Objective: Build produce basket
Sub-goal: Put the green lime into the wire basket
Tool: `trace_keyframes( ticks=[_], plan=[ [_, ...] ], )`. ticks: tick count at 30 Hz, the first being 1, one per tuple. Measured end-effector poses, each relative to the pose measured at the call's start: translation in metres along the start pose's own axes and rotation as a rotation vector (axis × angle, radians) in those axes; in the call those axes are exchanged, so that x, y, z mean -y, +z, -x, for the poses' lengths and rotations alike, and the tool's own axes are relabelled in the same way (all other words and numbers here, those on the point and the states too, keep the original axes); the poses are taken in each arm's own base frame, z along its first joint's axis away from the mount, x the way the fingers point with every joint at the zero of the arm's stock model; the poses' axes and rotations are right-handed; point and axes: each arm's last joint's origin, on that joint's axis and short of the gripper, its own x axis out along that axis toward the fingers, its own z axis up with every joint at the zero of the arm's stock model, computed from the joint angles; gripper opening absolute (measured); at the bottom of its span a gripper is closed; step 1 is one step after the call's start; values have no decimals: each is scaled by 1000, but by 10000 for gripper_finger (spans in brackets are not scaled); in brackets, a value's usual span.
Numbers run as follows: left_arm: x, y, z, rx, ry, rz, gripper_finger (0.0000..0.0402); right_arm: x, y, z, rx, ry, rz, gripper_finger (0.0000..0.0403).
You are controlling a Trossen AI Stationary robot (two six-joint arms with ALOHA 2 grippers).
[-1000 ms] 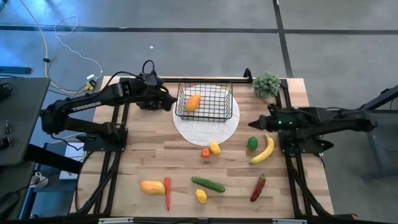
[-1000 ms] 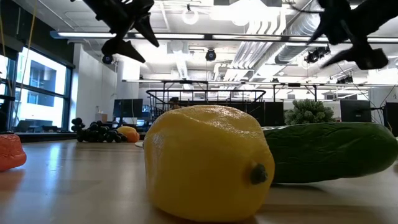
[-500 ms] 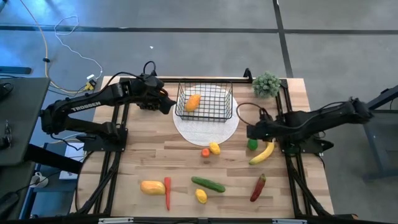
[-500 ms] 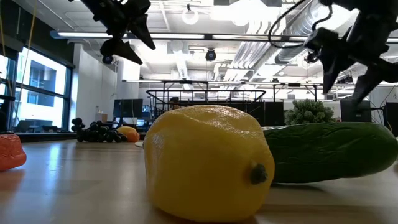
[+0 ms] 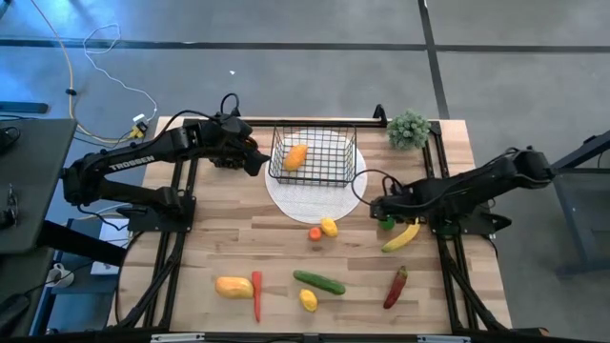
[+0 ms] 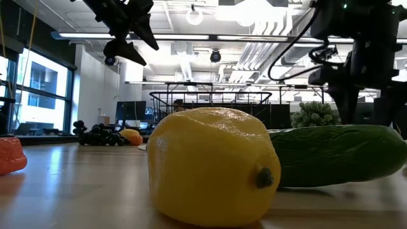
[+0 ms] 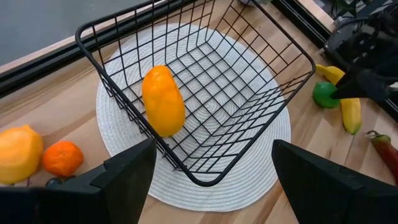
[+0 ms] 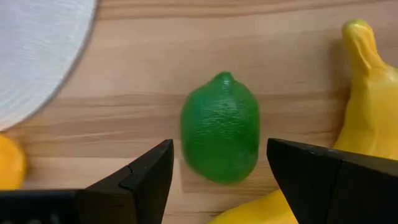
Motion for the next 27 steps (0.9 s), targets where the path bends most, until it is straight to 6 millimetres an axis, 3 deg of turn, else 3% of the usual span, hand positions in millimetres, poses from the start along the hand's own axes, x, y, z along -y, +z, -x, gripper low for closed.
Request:
trace_keyframes(
  ticks=[7,15,20,27],
  plan=[
    [0,0,0,1,0,-3,310,-5,-2,-16,7,-60,3,233],
    [-1,1,0,15,34,-49,310,-13,-5,-16,-28,-12,49,125],
    [-1,1,0,19,44,-70,310,-26,-5,5,-22,88,89,117],
    [-2,1,0,31,74,-70,310,-60,-2,56,130,272,229,118]
  ],
)
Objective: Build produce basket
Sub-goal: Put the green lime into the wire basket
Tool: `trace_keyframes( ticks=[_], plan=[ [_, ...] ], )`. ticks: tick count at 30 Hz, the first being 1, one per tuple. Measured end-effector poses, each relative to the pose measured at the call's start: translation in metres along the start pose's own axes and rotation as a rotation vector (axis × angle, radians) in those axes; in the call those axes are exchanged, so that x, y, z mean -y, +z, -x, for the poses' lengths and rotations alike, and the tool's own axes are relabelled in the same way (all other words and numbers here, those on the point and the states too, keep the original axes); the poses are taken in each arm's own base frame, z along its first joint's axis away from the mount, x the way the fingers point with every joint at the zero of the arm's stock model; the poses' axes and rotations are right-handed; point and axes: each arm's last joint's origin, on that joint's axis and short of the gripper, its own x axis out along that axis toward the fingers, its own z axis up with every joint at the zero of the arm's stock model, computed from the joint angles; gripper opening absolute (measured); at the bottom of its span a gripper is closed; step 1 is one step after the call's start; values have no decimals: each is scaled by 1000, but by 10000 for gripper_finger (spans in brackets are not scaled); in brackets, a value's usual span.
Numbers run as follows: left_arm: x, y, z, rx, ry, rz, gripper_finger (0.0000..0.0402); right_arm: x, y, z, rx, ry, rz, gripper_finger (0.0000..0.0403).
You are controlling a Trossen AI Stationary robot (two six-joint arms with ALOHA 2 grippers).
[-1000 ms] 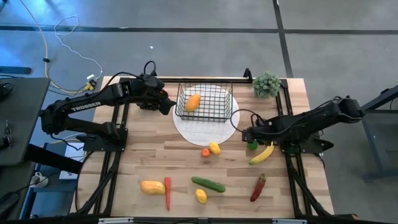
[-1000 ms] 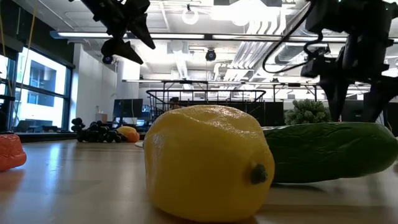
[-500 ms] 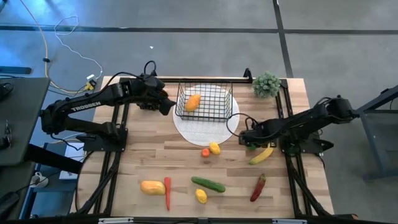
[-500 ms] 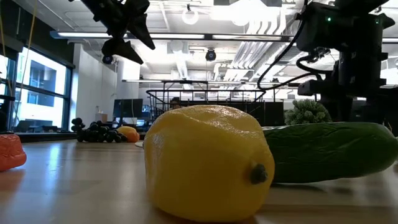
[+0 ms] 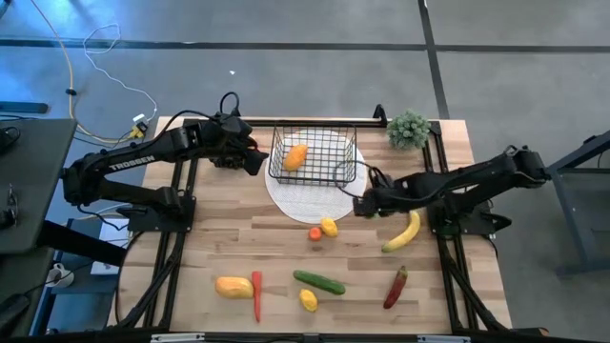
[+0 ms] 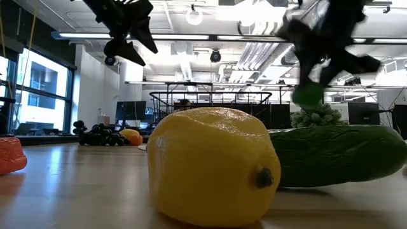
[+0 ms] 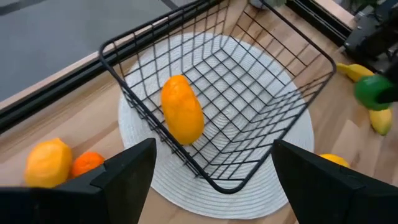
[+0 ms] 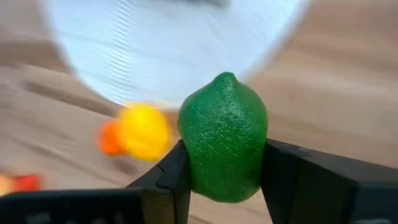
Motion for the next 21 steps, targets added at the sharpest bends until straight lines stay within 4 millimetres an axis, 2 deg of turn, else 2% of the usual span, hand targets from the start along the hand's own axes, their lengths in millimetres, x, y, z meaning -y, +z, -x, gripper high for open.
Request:
trace_keyframes(
  ticks=[5,11,16,21],
  plan=[
    [-2,0,0,16,56,0,310,-26,24,28,144,93,125,127],
    [-6,-4,0,-2,149,-17,310,-42,61,51,318,134,360,125],
    [-11,-6,1,-27,203,-30,310,-50,96,55,431,217,503,125],
    [-19,-5,1,-44,240,-12,310,-44,128,47,469,204,549,125]
  ],
)
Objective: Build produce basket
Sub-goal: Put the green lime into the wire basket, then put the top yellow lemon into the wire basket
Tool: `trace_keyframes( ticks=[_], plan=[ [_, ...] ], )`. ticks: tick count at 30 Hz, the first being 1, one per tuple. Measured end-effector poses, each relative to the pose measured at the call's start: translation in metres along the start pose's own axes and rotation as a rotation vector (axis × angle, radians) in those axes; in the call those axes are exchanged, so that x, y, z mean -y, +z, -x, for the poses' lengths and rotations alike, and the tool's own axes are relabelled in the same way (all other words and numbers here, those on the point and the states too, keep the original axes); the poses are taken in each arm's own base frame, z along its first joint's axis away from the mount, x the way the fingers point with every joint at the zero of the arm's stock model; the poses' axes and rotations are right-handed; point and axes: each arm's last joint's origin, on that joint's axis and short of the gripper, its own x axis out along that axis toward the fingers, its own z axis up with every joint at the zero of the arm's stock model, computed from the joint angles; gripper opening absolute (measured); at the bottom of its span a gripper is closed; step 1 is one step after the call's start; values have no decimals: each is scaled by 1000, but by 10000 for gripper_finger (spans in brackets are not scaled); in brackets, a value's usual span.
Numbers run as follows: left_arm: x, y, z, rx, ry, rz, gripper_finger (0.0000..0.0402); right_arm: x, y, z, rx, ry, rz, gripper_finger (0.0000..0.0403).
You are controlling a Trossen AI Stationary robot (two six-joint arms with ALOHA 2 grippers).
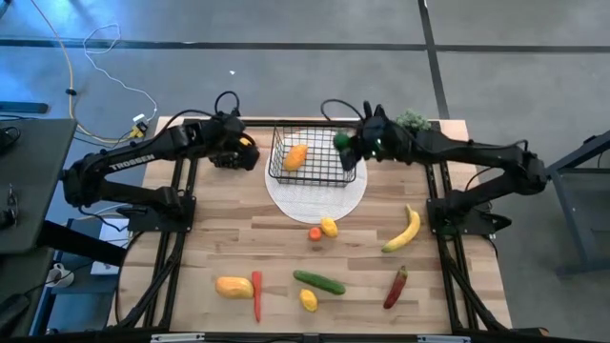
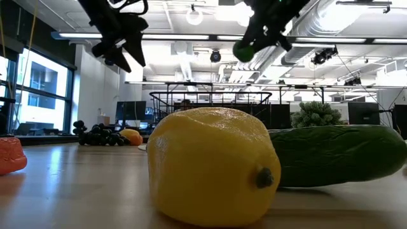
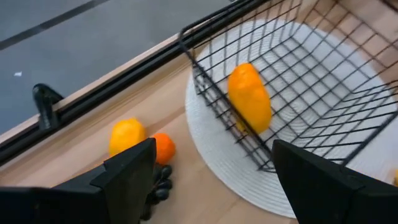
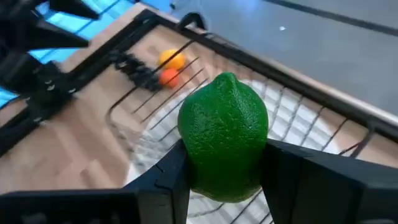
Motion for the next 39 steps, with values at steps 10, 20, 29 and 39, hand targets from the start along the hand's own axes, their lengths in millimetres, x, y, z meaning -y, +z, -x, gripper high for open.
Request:
trace_keyframes(
  ticks=[10,20,29,39],
  plan=[
    [-26,2,-7,-26,180,60,310,42,3,-54,-153,-44,22,128],
    [-42,6,-28,-99,257,50,310,62,-6,-89,-268,-52,35,142],
    [-48,5,-49,-184,258,51,310,74,-5,-94,-276,-83,9,216],
    [-49,3,-64,-244,238,54,310,79,-3,-93,-279,-62,-23,235]
  ],
)
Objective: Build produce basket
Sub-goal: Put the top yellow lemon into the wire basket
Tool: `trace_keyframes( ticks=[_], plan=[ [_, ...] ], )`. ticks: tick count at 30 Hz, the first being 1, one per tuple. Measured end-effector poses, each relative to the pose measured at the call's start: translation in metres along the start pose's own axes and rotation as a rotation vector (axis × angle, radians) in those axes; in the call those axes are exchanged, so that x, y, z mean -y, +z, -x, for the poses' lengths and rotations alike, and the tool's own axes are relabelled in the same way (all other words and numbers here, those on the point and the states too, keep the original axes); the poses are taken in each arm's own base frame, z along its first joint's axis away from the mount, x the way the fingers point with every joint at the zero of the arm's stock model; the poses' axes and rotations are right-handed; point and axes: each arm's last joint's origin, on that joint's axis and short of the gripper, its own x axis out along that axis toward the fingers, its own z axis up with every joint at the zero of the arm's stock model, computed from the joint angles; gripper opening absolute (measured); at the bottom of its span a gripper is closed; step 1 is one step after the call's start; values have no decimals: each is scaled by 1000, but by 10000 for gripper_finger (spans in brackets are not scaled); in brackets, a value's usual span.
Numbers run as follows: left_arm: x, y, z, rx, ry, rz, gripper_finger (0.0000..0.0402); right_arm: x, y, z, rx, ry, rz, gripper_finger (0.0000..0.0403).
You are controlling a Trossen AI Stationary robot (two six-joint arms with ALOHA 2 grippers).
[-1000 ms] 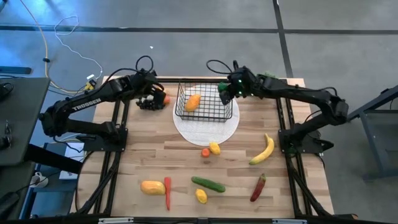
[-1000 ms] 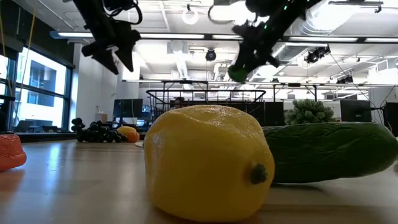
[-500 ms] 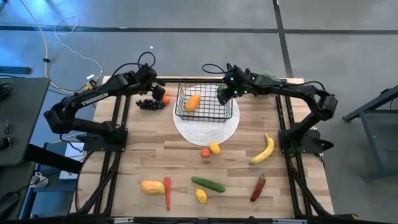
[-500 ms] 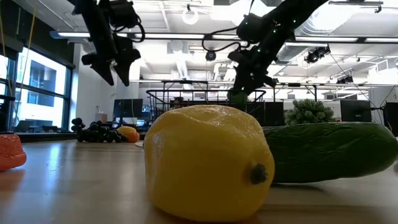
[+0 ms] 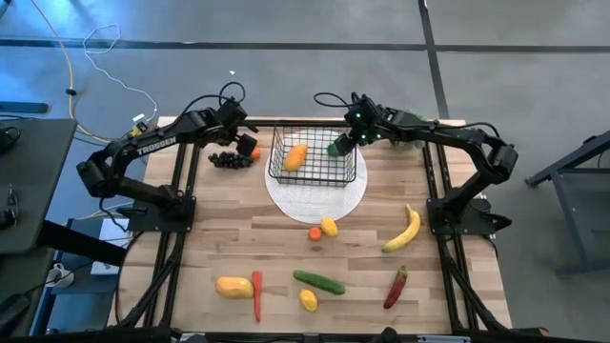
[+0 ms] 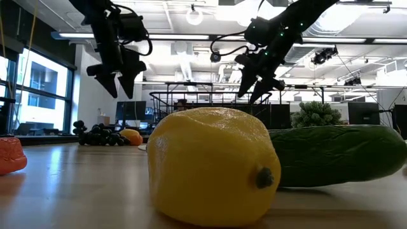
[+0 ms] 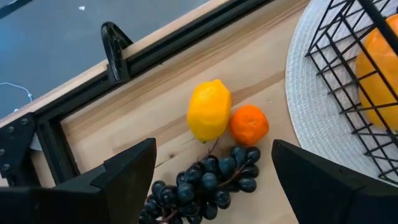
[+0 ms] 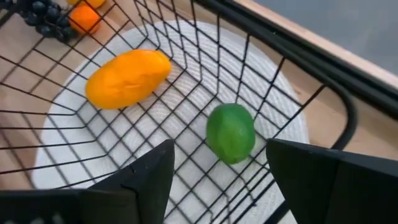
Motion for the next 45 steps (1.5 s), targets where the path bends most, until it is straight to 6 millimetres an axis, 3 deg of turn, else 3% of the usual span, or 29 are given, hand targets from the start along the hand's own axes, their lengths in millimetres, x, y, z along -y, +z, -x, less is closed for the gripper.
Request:
trace_keyframes(
  ticks=[9,22,45],
  plan=[
    [-1,2,-17,-48,45,-94,310,-7,15,13,16,45,-16,236],
    [-31,10,-47,-142,-84,-104,310,-21,52,49,148,46,-7,236],
    [-21,14,-109,-205,-120,-165,310,-20,52,50,145,5,-121,236]
  ],
)
